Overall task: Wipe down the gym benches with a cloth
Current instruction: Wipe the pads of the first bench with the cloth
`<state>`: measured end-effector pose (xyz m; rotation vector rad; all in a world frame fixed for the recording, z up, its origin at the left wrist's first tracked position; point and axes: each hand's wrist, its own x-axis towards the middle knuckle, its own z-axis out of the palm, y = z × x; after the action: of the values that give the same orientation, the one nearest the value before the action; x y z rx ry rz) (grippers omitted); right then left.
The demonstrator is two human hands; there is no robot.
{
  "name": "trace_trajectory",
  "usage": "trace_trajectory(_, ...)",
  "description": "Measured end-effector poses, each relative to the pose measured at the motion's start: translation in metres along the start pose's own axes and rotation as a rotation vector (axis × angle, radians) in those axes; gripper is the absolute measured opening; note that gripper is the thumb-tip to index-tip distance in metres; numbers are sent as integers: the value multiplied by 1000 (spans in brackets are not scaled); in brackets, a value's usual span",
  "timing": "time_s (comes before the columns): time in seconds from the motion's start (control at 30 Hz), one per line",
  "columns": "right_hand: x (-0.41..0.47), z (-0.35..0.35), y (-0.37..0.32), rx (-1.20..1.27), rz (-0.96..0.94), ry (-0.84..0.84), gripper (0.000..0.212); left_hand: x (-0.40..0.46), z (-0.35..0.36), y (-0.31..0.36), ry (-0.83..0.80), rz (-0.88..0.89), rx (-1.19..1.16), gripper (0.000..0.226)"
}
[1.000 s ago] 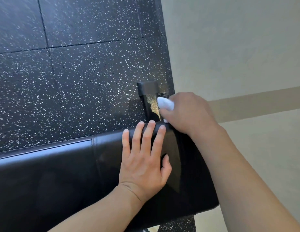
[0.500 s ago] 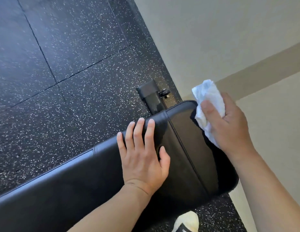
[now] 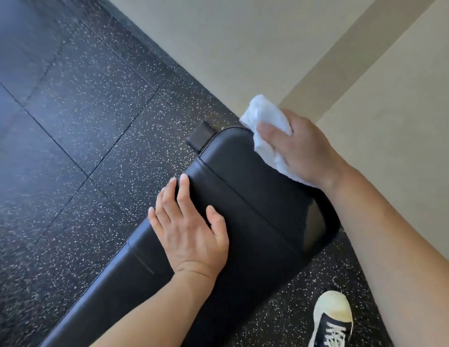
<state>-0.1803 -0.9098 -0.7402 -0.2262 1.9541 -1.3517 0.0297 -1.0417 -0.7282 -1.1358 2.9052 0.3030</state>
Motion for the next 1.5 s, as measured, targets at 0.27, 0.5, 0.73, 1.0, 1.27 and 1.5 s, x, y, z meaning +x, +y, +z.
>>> trace_trajectory(0.27,-99,-30,64,171,106,207,15,-1,1,2,13,10,7,74)
trace_trajectory(0.5,-16,-16,25,90,62,-27,21,-2,4,2,60,13,-10,72)
trace_trajectory(0.73,-58,-24,50,115,2,148,19,-4,7,-1,83,20,-24,68)
trace_trajectory(1.0,-102,-3,77,425,19,546,22,-3,9,-3,89,38,-42,67)
trace_trajectory(1.27,-112,16,79,383,83,837,21,-4,11,-6,47,10,-18,70)
trace_trajectory(1.5,-185,144,84,223,-79,1228,5,-5,11,-6,36,5,-25,69)
